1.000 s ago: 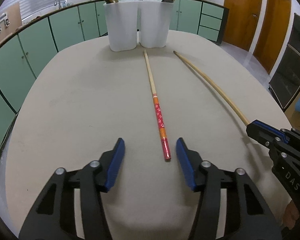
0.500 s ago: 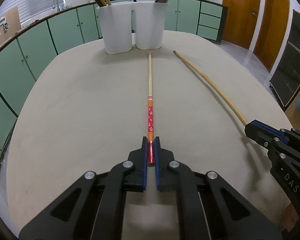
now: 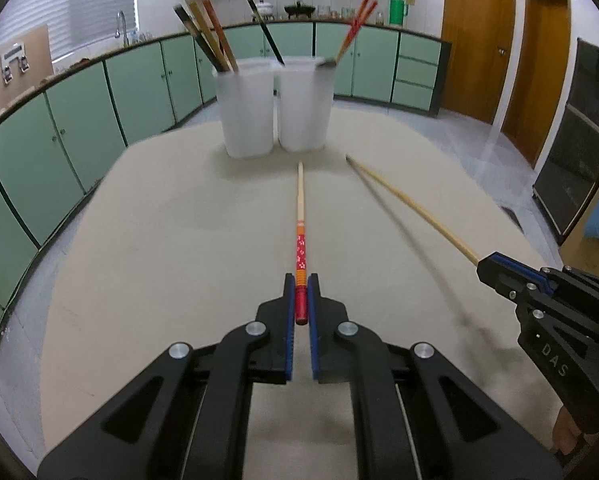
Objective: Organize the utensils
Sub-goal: 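Close the left tool on the end of the red-patterned chopstick, then lift both chopsticks and carry them down into the white holder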
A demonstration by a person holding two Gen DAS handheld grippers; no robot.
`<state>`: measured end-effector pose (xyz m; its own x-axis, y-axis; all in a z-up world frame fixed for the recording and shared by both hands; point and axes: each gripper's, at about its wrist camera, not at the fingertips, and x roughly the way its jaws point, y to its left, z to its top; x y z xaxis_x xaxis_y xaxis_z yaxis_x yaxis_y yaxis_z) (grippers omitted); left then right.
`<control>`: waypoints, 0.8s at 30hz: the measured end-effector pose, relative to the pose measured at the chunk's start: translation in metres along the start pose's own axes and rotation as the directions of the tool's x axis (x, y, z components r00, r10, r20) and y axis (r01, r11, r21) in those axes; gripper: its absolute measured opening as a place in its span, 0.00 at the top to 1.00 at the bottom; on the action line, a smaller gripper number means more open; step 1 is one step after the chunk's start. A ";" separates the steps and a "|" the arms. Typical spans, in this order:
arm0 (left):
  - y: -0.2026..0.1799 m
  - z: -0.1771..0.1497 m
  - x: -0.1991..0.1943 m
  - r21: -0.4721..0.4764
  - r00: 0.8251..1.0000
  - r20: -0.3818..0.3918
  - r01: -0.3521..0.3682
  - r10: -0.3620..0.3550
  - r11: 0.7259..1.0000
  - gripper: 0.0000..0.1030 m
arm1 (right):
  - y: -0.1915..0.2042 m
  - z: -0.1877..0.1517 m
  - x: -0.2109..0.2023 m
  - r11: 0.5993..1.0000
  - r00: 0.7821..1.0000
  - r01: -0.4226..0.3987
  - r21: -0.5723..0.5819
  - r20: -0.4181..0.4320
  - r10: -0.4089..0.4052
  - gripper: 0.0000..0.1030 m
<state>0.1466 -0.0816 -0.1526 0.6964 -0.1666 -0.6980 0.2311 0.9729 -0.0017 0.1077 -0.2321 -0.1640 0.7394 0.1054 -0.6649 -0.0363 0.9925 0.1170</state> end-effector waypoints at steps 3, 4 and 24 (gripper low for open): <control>0.004 0.008 -0.014 -0.006 0.999 0.033 0.000 0.000 1.000 0.95 | -0.001 0.009 -0.009 1.000 1.000 -0.003 -0.003 0.024 0.003 0.94; 0.005 0.011 -0.017 -0.005 0.999 0.042 0.001 0.000 1.000 0.95 | -0.001 0.012 -0.013 1.000 0.999 -0.003 -0.005 0.036 0.004 0.94; 0.016 0.062 -0.078 0.000 0.978 0.208 0.033 -0.032 0.999 0.95 | -0.001 0.077 -0.069 0.998 0.982 -0.051 -0.038 0.177 0.057 0.94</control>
<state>0.1381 -0.0632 -0.0533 0.8146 -0.2273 -0.5335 0.2539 0.9669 -0.0244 0.1085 -0.2455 -0.0613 0.8437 0.1491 -0.5158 -0.0992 0.9874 0.1231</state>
